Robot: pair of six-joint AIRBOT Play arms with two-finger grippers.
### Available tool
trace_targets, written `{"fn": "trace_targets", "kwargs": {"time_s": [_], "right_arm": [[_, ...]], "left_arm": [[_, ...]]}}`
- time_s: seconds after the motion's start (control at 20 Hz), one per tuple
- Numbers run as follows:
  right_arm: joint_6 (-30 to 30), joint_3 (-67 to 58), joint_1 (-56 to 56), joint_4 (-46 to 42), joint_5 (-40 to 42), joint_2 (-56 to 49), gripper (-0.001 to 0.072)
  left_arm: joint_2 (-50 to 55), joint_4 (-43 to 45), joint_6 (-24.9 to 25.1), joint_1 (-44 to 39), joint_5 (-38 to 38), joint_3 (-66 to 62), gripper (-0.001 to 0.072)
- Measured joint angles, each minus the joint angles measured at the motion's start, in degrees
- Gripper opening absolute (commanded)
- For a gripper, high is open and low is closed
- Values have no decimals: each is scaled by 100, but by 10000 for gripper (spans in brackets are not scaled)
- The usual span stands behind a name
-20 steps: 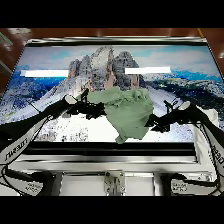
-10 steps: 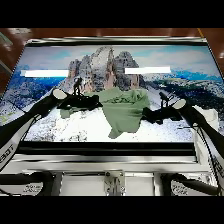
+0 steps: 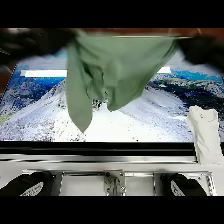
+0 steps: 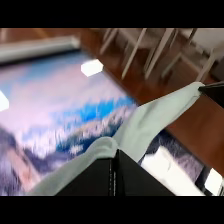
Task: Fold the shirts.
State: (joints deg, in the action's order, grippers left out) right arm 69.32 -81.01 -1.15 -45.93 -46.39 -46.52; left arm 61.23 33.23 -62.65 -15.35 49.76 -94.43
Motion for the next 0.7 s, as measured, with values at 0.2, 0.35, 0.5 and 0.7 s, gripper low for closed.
{"fn": "trace_targets", "kwargs": {"time_s": [0.2, 0.35, 0.5, 0.7], "right_arm": [[433, -1333, -2, -44, 7, 487, 49], [741, -1794, -9, -306, -321, 614, 49], [1139, -1971, -7, -951, -835, 656, 49], [1561, -2048, -7, -1794, -1416, 619, 49]], "left_arm": [[-533, -17, -752, 133, 173, -1416, 44], [-780, 98, -1163, 203, 531, -1858, 43], [-870, 691, -1626, 348, 1209, -2000, 44], [-796, 1646, -2127, 481, 2127, -1838, 44]]}}
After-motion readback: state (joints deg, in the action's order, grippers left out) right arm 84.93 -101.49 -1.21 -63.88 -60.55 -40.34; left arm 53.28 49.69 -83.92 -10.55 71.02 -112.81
